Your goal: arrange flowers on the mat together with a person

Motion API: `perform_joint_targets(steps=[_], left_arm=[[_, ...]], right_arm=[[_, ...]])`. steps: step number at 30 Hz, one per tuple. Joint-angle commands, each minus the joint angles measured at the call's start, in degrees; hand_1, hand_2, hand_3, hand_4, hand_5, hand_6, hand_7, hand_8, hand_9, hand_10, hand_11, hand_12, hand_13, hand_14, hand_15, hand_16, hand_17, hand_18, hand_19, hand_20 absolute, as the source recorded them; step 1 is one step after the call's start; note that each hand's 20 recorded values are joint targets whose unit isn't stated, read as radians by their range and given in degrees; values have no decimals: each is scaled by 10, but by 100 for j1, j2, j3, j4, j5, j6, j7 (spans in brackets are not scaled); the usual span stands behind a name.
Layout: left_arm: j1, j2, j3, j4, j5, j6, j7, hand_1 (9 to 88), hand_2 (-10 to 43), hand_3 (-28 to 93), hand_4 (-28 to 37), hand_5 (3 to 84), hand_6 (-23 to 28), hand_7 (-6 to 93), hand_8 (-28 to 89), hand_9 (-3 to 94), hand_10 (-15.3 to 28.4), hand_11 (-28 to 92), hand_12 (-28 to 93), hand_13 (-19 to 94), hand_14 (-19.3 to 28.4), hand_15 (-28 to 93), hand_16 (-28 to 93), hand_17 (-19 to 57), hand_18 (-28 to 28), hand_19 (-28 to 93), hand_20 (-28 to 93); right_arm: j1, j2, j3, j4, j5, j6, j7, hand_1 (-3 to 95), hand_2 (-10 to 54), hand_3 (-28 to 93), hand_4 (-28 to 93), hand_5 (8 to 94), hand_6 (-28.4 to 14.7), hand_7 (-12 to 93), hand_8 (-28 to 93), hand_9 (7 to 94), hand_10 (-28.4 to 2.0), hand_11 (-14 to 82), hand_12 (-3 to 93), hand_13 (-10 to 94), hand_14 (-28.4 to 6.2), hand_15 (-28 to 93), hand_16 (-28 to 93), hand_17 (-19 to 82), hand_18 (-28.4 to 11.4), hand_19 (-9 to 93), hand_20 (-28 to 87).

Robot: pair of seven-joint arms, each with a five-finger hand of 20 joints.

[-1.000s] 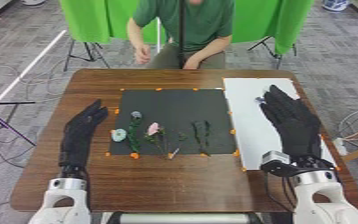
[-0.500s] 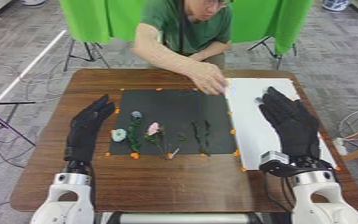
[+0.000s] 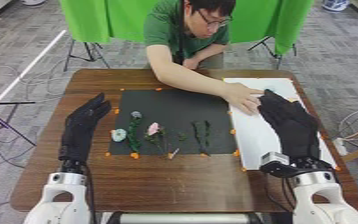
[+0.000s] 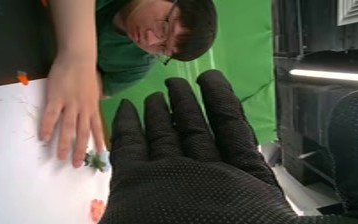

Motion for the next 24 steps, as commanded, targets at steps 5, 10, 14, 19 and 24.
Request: perform_joint_targets(steps=[5, 10, 14, 19, 24], left_arm=[[69, -144, -398, -139, 932, -415, -222, 319, -90, 657, -135, 427, 64, 58, -58, 434, 128, 130, 127, 341, 164, 111, 35, 12, 131, 34, 167], [53, -153, -514, -176, 1399, -565, -189, 338, -95, 642, -126, 429, 62, 62, -59, 434, 125, 129, 127, 342, 162, 97, 39, 15, 125, 20, 164], [60, -182, -599, -206, 1481, -810, -245, 346, -95, 637, -125, 431, 62, 62, -60, 434, 124, 128, 127, 343, 161, 94, 38, 35, 118, 28, 174], [87, -164, -554, -203, 1370, -651, -252, 350, -95, 631, -119, 435, 64, 61, -58, 439, 128, 129, 127, 359, 163, 106, 35, 79, 121, 89, 221], [101, -135, -492, -169, 1098, -358, -202, 348, -95, 629, -120, 448, 76, 53, -58, 445, 137, 135, 125, 376, 163, 130, 25, 135, 125, 141, 266]], right_arm=[[-139, -85, 29, -33, -10, -96, 65, 66, 84, 752, -185, 447, -69, 63, -81, 402, -162, 41, 95, 247, -111, 61, 96, 136, -89, 2, 216], [-157, -94, 13, -51, -27, -59, 98, 67, 85, 754, -186, 451, -68, 65, -82, 405, -162, 41, 97, 249, -113, 63, 96, 137, -89, 1, 217], [-148, -92, 3, -50, -22, -49, 121, 68, 86, 754, -186, 456, -70, 66, -82, 408, -163, 40, 98, 252, -115, 65, 96, 140, -89, 2, 219], [-143, -90, 3, -42, -26, -27, 118, 71, 88, 751, -186, 465, -75, 66, -83, 416, -164, 43, 100, 263, -120, 71, 99, 153, -85, 7, 227], [-130, -99, 10, -28, -27, -73, 130, 75, 91, 750, -185, 484, -89, 62, -84, 438, -167, 46, 99, 285, -120, 77, 99, 170, -75, 7, 232]])
